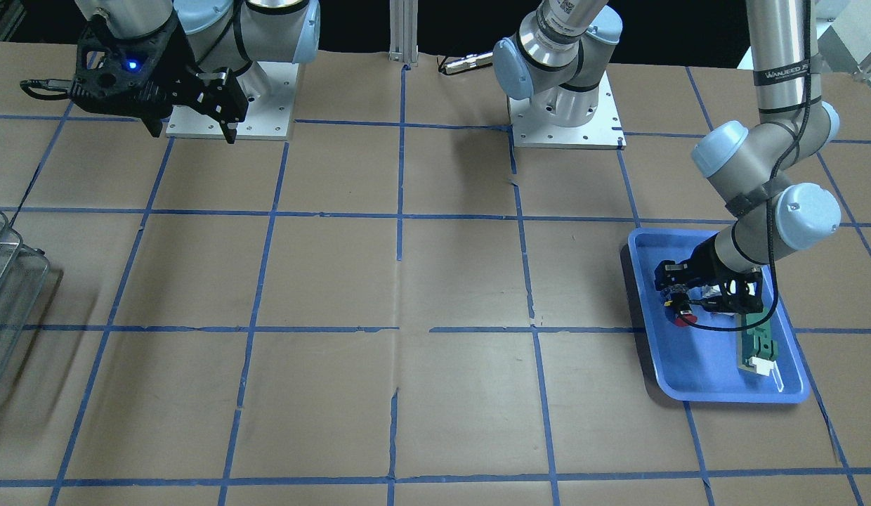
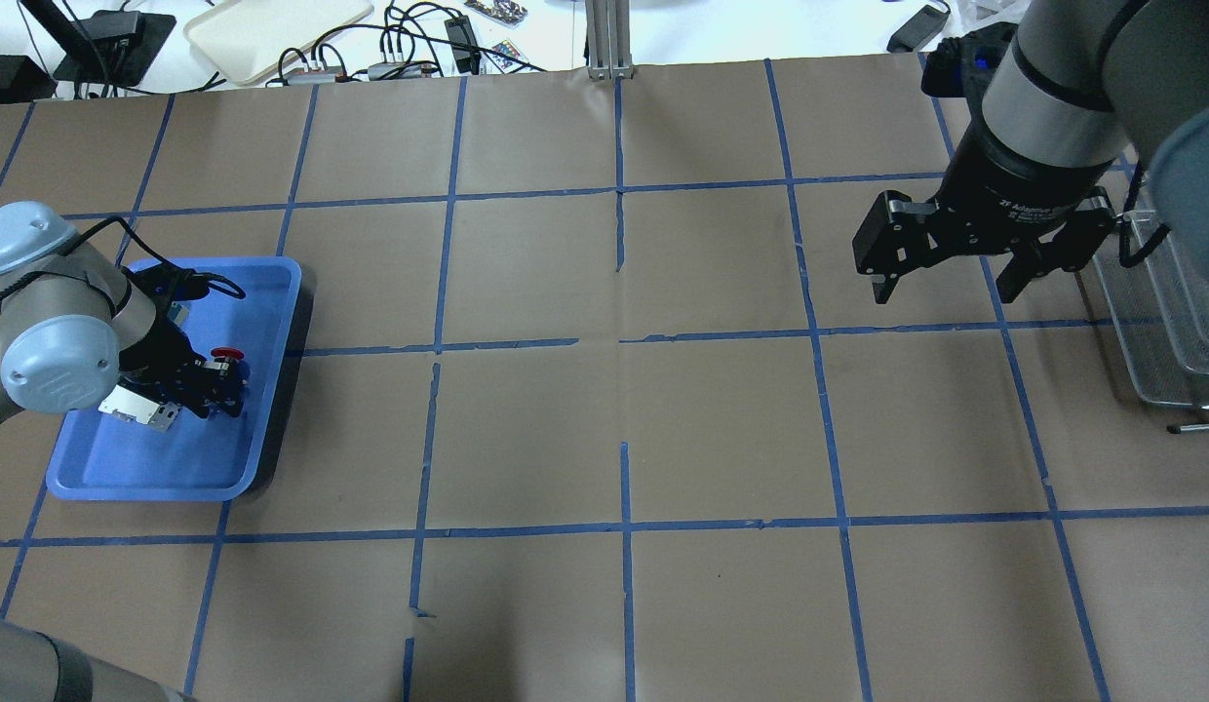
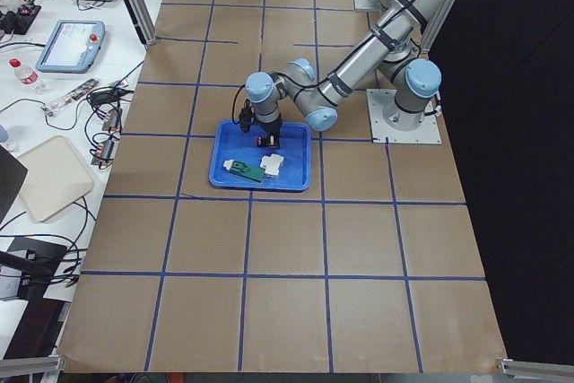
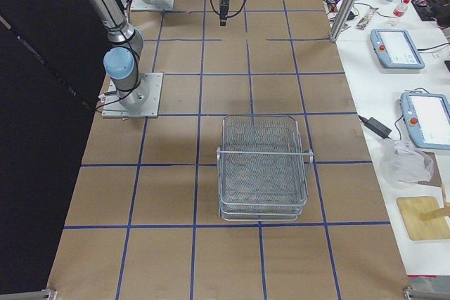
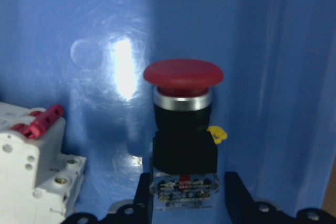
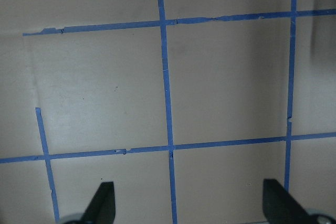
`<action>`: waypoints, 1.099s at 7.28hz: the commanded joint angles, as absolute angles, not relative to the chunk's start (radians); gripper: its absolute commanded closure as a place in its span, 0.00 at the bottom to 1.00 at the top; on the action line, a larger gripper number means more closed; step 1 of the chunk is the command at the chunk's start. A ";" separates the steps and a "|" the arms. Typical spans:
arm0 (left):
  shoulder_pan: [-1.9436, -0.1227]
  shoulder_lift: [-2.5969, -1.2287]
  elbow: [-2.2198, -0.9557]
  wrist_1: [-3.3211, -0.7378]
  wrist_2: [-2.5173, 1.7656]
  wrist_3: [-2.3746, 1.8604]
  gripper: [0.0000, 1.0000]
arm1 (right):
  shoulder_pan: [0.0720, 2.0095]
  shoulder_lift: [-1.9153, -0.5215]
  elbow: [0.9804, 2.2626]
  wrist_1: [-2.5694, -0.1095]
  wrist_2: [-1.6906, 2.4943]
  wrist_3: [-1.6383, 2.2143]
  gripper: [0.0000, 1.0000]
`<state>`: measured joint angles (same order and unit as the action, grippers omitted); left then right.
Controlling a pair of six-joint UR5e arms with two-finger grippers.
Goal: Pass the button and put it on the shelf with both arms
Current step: 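Lift the red button out of the tray with the left gripper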
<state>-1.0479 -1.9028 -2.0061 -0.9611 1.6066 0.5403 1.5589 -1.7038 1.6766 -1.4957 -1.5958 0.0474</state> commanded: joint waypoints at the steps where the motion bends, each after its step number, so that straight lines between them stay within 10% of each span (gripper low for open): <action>1: -1.049 -1.882 -1.996 -0.959 1.661 0.609 1.00 | 1.560 -1.706 1.677 -1.499 -1.594 0.054 0.00; 8: -1.225 -1.743 -1.935 -0.985 1.566 1.412 1.00 | 1.502 -1.692 1.674 -1.517 -1.424 0.329 0.00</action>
